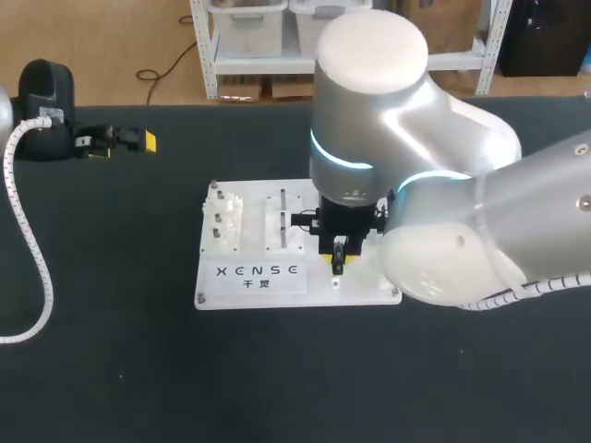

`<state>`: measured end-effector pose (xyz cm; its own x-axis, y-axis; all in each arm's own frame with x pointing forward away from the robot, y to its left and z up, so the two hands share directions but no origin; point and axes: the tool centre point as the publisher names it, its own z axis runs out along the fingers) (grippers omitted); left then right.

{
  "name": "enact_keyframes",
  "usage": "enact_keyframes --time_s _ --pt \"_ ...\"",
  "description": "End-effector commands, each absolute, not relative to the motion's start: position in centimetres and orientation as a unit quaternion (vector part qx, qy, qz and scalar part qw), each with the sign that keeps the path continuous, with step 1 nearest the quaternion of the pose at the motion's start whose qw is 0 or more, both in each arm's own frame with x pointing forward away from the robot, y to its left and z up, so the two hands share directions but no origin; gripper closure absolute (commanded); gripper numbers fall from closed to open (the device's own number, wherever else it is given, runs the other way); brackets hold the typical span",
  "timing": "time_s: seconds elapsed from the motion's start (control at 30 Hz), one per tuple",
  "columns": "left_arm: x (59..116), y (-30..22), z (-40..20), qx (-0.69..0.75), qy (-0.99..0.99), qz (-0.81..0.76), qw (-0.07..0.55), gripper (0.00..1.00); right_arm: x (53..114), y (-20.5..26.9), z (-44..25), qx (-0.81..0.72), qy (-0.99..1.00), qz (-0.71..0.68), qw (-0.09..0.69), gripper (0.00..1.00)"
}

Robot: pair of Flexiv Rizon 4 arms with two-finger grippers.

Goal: Insert the USB connector, Ethernet cable, and multi-pin plug into their matching sockets one by one.

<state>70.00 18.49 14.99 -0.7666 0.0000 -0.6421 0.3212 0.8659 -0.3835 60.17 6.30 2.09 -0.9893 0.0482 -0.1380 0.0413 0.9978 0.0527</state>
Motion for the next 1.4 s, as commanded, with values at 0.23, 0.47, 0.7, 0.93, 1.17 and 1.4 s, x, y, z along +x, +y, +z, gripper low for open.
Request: enact_keyframes --time_s 0.23,0.47,0.7,0.93,1.17,1.4 --pt "70.0 18.5 15.0 0.088 0.908 -0.243 0.33 0.0 59.7 4.9 5.0 0.027 0.994 0.033 0.104 1.0" --pt "70.0 18.5 15.0 0.088 0.908 -0.243 0.33 0.0 59.7 2.6 6.7 0.043 0.992 0.028 0.115 1.0" --pt "70.0 18.5 15.0 0.088 0.908 -0.243 0.33 0.0 59.7 0.7 7.4 0.055 0.991 0.02 0.117 1.0" --pt "70.0 18.5 15.0 0.088 0.908 -0.243 0.33 0.0 59.7 -0.1 7.3 0.057 0.991 0.01 0.12 1.0" --pt "70.0 18.5 15.0 0.088 0.908 -0.243 0.33 0.0 59.7 -0.7 7.1 0.056 0.992 0.006 0.115 1.0" --pt "70.0 18.5 15.0 0.088 0.908 -0.243 0.33 0.0 59.7 -0.9 6.8 0.055 0.992 0.001 0.113 1.0"
